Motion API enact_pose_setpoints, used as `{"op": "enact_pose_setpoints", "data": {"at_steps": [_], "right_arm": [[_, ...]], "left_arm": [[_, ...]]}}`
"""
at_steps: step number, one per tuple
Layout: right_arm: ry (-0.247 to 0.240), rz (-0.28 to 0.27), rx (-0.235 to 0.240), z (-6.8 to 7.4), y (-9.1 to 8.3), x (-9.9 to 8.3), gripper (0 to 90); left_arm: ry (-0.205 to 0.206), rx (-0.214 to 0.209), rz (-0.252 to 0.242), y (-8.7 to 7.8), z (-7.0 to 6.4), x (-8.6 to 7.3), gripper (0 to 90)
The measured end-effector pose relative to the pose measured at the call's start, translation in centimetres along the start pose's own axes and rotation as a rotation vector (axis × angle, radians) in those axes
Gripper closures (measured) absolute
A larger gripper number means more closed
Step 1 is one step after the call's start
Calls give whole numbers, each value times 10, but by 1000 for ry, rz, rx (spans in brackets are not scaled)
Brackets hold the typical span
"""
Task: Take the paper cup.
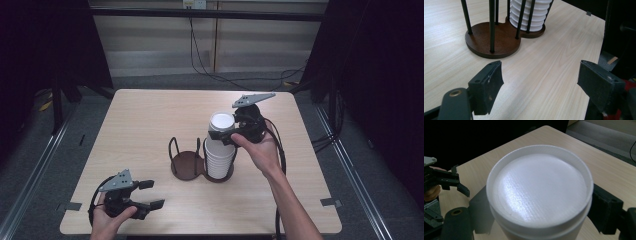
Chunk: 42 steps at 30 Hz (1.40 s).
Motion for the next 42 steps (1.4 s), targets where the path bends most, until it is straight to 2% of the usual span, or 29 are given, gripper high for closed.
{"op": "enact_pose_setpoints", "data": {"at_steps": [7,20,26,32,33,42], "right_arm": [[-18,-4,4,1,-1,0,208],[-17,8,-3,3,-8,7,210],[-29,-44,12,5,-17,11,212],[-20,-66,12,5,-22,12,213],[-11,-88,17,4,-25,14,213],[-18,-126,21,7,-37,20,215]], "left_arm": [[2,1,3,0,0,0,196],[-2,6,0,-1,1,0,197],[-2,1,4,0,0,-1,197],[-7,3,11,1,0,-1,197],[-6,6,17,1,1,-2,197],[-8,2,17,2,0,-2,197]]}}
Point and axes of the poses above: each handheld gripper's, and its own axes: y roughly forward along the jaws, x roughly out of its top, z roughly to its left, the point moved 7 cm from there along y, roughly forward along the jaws, and after that the axes turned 10 degrees about z, right-handed, at the moved point
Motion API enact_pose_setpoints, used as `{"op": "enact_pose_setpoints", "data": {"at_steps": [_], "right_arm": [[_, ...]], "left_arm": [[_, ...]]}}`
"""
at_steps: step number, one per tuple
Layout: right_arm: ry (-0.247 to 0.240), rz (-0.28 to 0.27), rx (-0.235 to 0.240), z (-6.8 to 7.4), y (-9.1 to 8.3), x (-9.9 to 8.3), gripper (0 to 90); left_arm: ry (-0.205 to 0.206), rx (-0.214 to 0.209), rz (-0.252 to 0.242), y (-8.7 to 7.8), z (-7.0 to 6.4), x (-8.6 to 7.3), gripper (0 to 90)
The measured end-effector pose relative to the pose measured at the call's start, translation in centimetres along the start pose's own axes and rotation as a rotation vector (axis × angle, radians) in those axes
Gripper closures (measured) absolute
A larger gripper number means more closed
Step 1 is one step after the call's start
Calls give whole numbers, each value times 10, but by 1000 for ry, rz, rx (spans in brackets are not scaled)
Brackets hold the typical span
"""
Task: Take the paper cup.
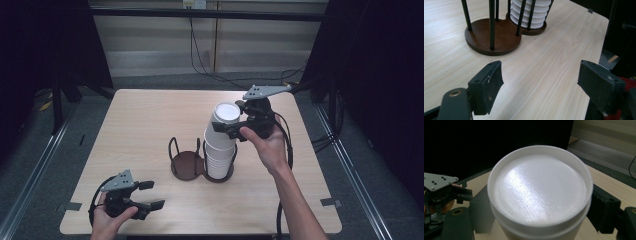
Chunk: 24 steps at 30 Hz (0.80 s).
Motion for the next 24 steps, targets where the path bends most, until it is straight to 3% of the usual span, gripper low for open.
{"op": "enact_pose_setpoints", "data": {"at_steps": [13,18,24], "right_arm": [[21,-77,6,3,-20,16,221],[34,-102,24,2,-24,16,222],[35,-143,37,2,-33,17,223]], "left_arm": [[-1,0,4,1,1,0,197],[-25,3,10,1,3,-1,200],[-23,-1,11,3,3,0,195]]}}
Point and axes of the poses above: each handheld gripper's, and its own axes: y roughly forward along the jaws, x roughly out of its top, z roughly to its left, the point moved 7 cm from there along y, roughly forward along the jaws, and after that the axes turned 10 degrees about z, right-handed, at the moved point
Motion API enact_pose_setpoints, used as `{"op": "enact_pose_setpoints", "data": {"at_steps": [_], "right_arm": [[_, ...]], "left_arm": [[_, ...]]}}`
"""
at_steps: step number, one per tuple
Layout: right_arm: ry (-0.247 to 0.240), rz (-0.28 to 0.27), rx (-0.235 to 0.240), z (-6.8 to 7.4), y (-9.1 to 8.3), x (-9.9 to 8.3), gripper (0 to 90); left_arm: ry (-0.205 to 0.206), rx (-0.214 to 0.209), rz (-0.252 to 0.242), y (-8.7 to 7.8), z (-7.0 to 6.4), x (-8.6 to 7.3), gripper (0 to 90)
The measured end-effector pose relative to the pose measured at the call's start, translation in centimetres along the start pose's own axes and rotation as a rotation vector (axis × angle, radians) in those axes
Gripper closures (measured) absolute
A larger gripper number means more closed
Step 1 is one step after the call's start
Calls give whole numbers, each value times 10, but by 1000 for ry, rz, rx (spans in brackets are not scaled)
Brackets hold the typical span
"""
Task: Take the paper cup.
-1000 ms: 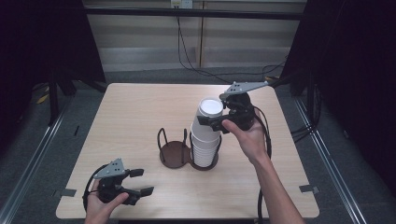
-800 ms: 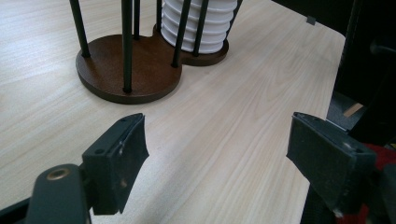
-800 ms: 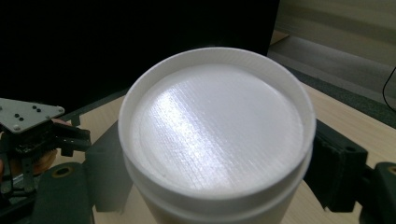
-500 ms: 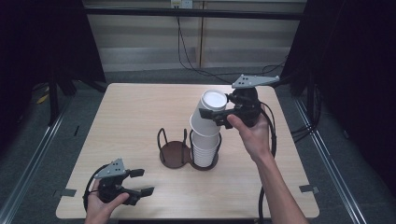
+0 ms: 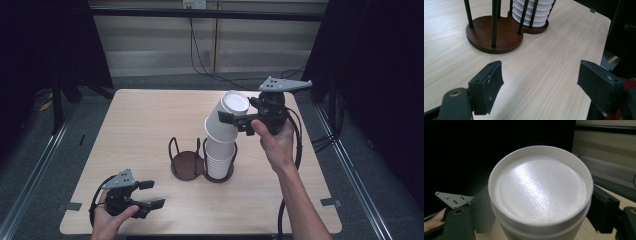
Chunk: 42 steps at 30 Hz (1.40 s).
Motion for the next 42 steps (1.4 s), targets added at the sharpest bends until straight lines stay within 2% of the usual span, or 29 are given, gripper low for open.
{"op": "enact_pose_setpoints", "data": {"at_steps": [10,12,13,18,22,24,31,33,42], "right_arm": [[26,-44,22,-1,-10,2,224],[25,-47,20,-1,-11,2,224],[29,-59,26,-2,-13,3,224],[26,-62,36,0,-17,4,224],[32,-65,23,0,-21,5,225],[39,-67,23,-1,-22,5,225],[57,-92,49,-1,-32,4,227],[57,-104,59,0,-35,4,227],[64,-141,64,2,-49,-1,228]], "left_arm": [[11,-17,2,5,-8,6,183],[22,-26,4,5,-10,10,184],[45,0,0,3,-12,15,184],[57,-6,-14,2,-14,25,181],[78,-7,-18,5,-18,33,163],[74,-17,-19,8,-22,37,161],[99,-63,-24,19,-32,56,167],[117,-65,-16,22,-34,60,168],[133,-82,-45,25,-42,71,168]]}}
Point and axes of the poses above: each handheld gripper's, and its own axes: y roughly forward along the jaws, x roughly out of its top, z roughly to its left, the point moved 7 cm from there along y, roughly forward along the jaws, and after that the axes turned 10 degrees about z, right-handed, at the moved point
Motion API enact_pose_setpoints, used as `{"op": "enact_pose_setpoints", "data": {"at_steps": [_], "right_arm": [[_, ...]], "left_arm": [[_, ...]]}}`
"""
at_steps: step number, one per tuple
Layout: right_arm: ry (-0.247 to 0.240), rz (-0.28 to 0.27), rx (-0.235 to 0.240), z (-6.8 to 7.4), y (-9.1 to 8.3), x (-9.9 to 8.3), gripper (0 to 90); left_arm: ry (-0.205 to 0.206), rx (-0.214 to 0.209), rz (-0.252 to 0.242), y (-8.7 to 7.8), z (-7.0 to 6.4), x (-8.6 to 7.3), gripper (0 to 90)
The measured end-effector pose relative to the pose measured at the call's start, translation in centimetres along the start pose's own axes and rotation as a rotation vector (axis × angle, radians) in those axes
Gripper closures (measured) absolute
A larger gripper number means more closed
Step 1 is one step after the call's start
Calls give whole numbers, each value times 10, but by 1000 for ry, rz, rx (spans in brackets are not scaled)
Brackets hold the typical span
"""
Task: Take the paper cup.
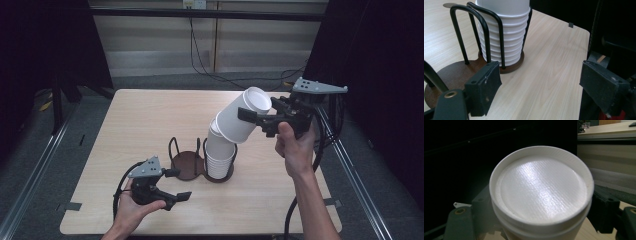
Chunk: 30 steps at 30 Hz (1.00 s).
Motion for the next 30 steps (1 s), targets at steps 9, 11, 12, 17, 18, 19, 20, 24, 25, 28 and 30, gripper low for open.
{"op": "enact_pose_setpoints", "data": {"at_steps": [9,11,12,17,18,19,20,24,25,28,30], "right_arm": [[0,0,23,10,-8,-10,228],[7,2,31,11,-10,-13,228],[7,2,31,11,-10,-13,228],[30,3,38,10,-15,-20,229],[32,15,42,11,-14,-24,229],[32,21,42,12,-13,-26,229],[31,31,46,14,-12,-29,229],[16,60,46,20,-8,-40,229],[11,58,50,21,-7,-42,229],[7,63,63,23,-4,-48,229],[5,92,85,27,3,-56,230]], "left_arm": [[-7,-8,-17,4,-1,-4,168],[-5,-10,-23,3,-2,-3,167],[-5,-10,-23,3,-2,-3,167],[-1,-13,-38,0,-3,1,163],[3,-12,-40,-1,-3,2,162],[4,-14,-37,-1,-3,4,162],[4,-20,-40,-2,-3,5,162],[7,-16,-53,-12,-3,10,165],[7,-14,-58,-15,-2,12,166],[-5,-19,-68,-17,0,14,162],[4,-22,-75,-17,0,16,162]]}}
Point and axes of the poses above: each handheld gripper's, and its own axes: y roughly forward along the jaws, x roughly out of its top, z roughly to its left, the point moved 7 cm from there along y, roughly forward along the jaws, and after that the axes turned 10 degrees about z, right-handed, at the moved point
